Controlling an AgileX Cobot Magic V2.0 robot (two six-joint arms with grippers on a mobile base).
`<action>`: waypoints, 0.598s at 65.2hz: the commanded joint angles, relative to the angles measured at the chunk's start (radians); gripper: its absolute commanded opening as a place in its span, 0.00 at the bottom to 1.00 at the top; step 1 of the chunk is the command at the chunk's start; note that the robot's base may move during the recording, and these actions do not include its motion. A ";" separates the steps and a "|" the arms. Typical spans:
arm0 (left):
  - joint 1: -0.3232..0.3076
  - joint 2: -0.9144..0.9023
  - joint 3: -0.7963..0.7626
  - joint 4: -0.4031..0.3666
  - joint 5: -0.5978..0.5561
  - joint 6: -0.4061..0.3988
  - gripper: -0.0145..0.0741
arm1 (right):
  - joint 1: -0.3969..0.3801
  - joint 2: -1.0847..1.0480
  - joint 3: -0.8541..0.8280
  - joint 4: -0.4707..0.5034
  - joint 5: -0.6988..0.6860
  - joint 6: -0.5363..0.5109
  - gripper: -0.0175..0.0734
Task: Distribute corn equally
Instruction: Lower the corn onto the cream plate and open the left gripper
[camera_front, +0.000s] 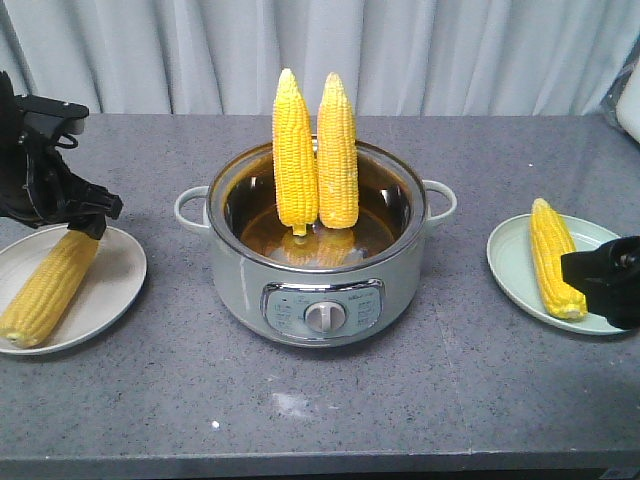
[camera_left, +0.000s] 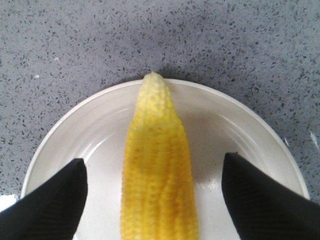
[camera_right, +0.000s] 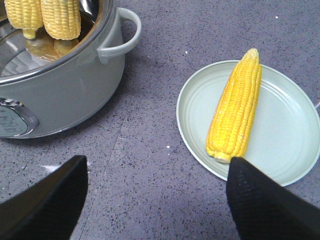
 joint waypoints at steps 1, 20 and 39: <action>0.003 -0.048 -0.031 -0.004 -0.035 -0.009 0.78 | -0.003 -0.011 -0.023 -0.003 -0.061 -0.007 0.81; -0.013 -0.109 -0.031 -0.089 -0.033 0.042 0.78 | -0.003 -0.011 -0.023 -0.003 -0.061 -0.007 0.81; -0.013 -0.259 -0.031 -0.264 -0.008 0.130 0.78 | -0.003 -0.011 -0.023 -0.003 -0.061 -0.007 0.81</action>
